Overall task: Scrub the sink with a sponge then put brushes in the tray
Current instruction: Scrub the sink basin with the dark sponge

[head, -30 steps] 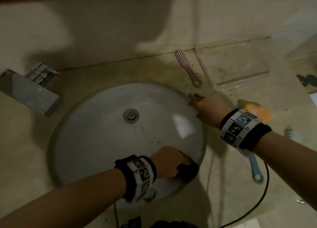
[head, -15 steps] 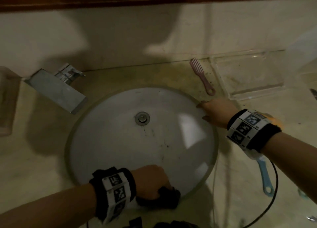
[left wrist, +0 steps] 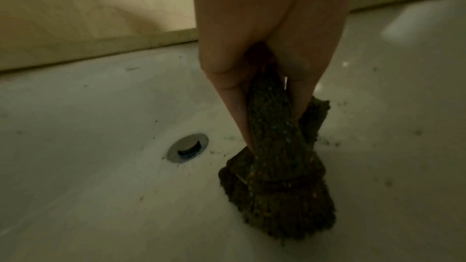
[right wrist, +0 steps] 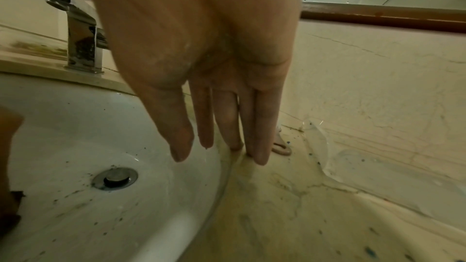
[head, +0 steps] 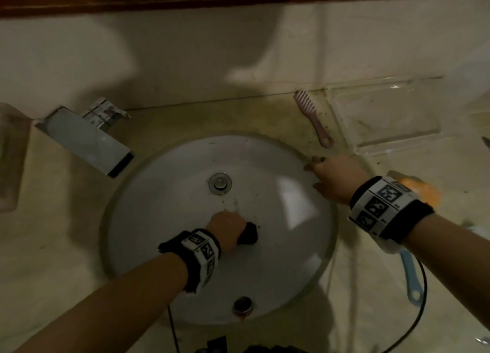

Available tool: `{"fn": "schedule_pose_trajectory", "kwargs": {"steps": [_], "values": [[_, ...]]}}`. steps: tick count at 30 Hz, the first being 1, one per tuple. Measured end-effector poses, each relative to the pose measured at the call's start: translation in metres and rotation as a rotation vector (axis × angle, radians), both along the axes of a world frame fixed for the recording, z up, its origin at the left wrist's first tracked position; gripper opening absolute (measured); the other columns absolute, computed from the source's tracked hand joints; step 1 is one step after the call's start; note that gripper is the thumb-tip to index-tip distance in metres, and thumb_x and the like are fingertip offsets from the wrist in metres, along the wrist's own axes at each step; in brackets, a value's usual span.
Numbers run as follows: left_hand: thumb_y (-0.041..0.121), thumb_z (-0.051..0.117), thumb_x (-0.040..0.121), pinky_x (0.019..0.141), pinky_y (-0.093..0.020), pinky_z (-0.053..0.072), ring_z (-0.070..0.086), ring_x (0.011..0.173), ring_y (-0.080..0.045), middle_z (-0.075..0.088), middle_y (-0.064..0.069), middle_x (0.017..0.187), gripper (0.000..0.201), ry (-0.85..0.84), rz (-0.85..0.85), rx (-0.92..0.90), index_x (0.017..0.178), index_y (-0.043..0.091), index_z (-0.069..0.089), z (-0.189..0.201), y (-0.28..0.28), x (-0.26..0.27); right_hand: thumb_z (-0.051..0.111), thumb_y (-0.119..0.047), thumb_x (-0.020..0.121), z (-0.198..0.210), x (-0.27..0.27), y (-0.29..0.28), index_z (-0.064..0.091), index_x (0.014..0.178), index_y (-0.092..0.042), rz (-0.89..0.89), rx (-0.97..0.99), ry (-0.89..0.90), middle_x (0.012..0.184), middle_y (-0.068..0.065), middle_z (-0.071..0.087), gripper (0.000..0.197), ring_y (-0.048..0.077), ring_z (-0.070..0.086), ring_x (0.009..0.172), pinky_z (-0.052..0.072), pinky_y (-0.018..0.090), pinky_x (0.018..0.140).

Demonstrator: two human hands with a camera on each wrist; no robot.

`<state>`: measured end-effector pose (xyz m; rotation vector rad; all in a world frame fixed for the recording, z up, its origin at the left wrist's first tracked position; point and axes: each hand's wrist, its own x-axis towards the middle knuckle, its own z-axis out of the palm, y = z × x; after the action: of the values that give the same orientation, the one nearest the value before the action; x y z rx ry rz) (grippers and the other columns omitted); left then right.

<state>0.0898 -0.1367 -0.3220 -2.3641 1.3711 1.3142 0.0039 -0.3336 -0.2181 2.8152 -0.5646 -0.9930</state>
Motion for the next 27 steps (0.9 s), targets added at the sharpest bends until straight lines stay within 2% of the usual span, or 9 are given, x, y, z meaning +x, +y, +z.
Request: {"fn": "schedule_pose_trajectory", "kwargs": {"steps": [3,8,11,13,15,18,22,24,27], "values": [[0.006,0.045,0.095,0.043,-0.015,0.028,0.026,0.046,-0.005,0.029,0.001,0.053,0.049,0.104,-0.116,-0.059,0.051,0.016,0.026,0.013,0.005,-0.011,0.052,-0.024,0.092,-0.002,0.001,0.001,0.045,0.136,-0.019,0.005,-0.014,-0.001,0.132,0.008,0.054,0.045,0.03,0.058,0.114,0.05,0.035,0.087],[-0.002,0.046,0.091,0.044,-0.019,0.022,0.027,0.046,-0.011,0.03,-0.001,0.052,0.049,0.225,-0.4,-0.027,0.049,0.014,0.028,0.018,0.01,-0.074,0.051,-0.021,0.091,-0.008,0.003,0.004,0.048,0.131,-0.016,0.02,-0.039,0.013,0.128,0.009,0.054,0.04,0.03,0.06,0.109,0.051,0.034,0.079],[-0.003,0.044,0.095,0.056,-0.019,0.036,0.042,0.057,-0.018,0.038,-0.005,0.058,0.049,0.216,-0.278,-0.025,0.052,0.015,0.029,0.007,0.0,-0.078,0.051,-0.02,0.091,-0.01,0.002,0.003,0.048,0.13,-0.015,0.02,-0.039,0.011,0.126,0.01,0.054,0.039,0.03,0.061,0.106,0.051,0.034,0.078],[-0.001,0.04,0.098,0.078,-0.028,0.046,0.059,0.087,-0.032,0.061,-0.023,0.089,0.036,0.162,-0.28,0.011,0.064,0.004,0.051,0.007,-0.006,-0.072,0.05,-0.021,0.092,-0.01,0.0,0.003,0.048,0.131,-0.015,0.023,-0.04,0.01,0.127,0.01,0.053,0.04,0.03,0.06,0.106,0.05,0.034,0.077],[0.002,0.043,0.098,0.089,-0.033,0.043,0.057,0.114,-0.034,0.062,-0.026,0.117,0.024,0.056,-0.348,0.004,0.089,-0.007,0.064,0.002,-0.011,-0.064,0.049,-0.02,0.092,-0.011,-0.001,0.002,0.047,0.132,-0.015,0.015,-0.03,0.013,0.128,0.01,0.052,0.04,0.029,0.059,0.107,0.05,0.034,0.077],[0.006,0.07,0.082,0.069,-0.015,0.048,0.067,0.092,-0.012,0.068,-0.022,0.077,0.04,-0.042,-0.249,-0.048,0.052,0.012,0.045,-0.016,-0.027,-0.044,0.049,-0.02,0.093,-0.01,-0.003,0.0,0.045,0.134,-0.015,0.018,-0.015,0.004,0.132,0.011,0.05,0.041,0.028,0.058,0.11,0.05,0.035,0.081],[0.001,0.045,0.096,0.094,-0.034,0.047,0.06,0.11,-0.031,0.064,-0.024,0.112,0.038,0.048,-0.098,-0.038,0.061,0.013,0.041,-0.006,-0.042,-0.025,0.049,-0.019,0.093,-0.01,-0.004,-0.004,0.04,0.14,-0.018,-0.023,0.021,-0.01,0.137,0.009,0.047,0.047,0.028,0.056,0.114,0.05,0.036,0.086],[0.0,0.046,0.095,0.081,-0.033,0.046,0.061,0.089,-0.029,0.063,-0.021,0.085,0.05,0.055,-0.125,-0.042,0.052,0.016,0.025,0.01,-0.044,-0.027,0.048,-0.019,0.093,-0.011,-0.005,-0.005,0.04,0.139,-0.018,-0.021,0.022,-0.012,0.136,0.008,0.047,0.046,0.028,0.056,0.112,0.05,0.036,0.085],[0.001,0.046,0.092,0.055,-0.026,0.033,0.032,0.049,-0.013,0.031,-0.003,0.054,0.05,0.147,-0.206,-0.08,0.05,0.013,0.022,0.032,-0.041,-0.056,0.048,-0.02,0.094,-0.015,-0.005,-0.005,0.043,0.136,-0.017,-0.005,0.014,-0.013,0.134,0.009,0.046,0.043,0.028,0.057,0.109,0.048,0.034,0.077]]}}
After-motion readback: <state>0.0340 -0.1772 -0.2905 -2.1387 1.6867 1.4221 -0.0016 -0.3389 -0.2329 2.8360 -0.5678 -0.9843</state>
